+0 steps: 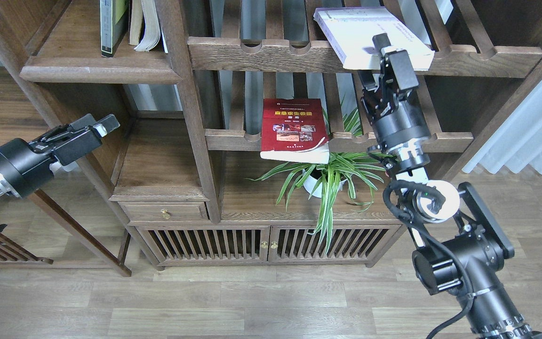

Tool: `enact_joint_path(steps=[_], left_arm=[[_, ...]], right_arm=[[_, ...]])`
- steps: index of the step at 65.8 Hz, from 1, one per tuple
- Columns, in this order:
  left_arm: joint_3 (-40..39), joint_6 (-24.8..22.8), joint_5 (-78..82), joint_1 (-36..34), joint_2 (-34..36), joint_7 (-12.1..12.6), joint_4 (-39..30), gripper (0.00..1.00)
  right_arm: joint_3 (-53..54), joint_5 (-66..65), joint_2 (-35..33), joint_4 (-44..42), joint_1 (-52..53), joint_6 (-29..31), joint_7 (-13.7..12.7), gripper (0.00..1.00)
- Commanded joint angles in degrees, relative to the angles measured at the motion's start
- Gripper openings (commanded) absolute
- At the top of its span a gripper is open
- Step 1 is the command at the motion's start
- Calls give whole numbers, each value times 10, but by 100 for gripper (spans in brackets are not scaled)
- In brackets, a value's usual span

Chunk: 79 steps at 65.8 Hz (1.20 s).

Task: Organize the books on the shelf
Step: 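Grasp the white book with the right gripper and pull it out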

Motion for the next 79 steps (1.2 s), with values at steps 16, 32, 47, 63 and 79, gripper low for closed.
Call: enact_joint_path(steps=[16,32,47,63,79], left_arm=[[-1,0,0,2,-7,0,3,100],[-2,0,0,2,-9,0,3,100],[-2,0,0,11,-24,0,11,100],[-1,0,-4,24,-58,-5,25,100],[11,0,-134,28,-179,-3,25,100]], right_arm=[[18,34,1,4,-4,8,1,63],[20,45,0,9,-40,90,-3,21],[-15,56,-1,39,-107,216,-14,5],[-74,95,3,156,-164,241,-10,5],[-204,89,-8,184,-210,241,-7,4]])
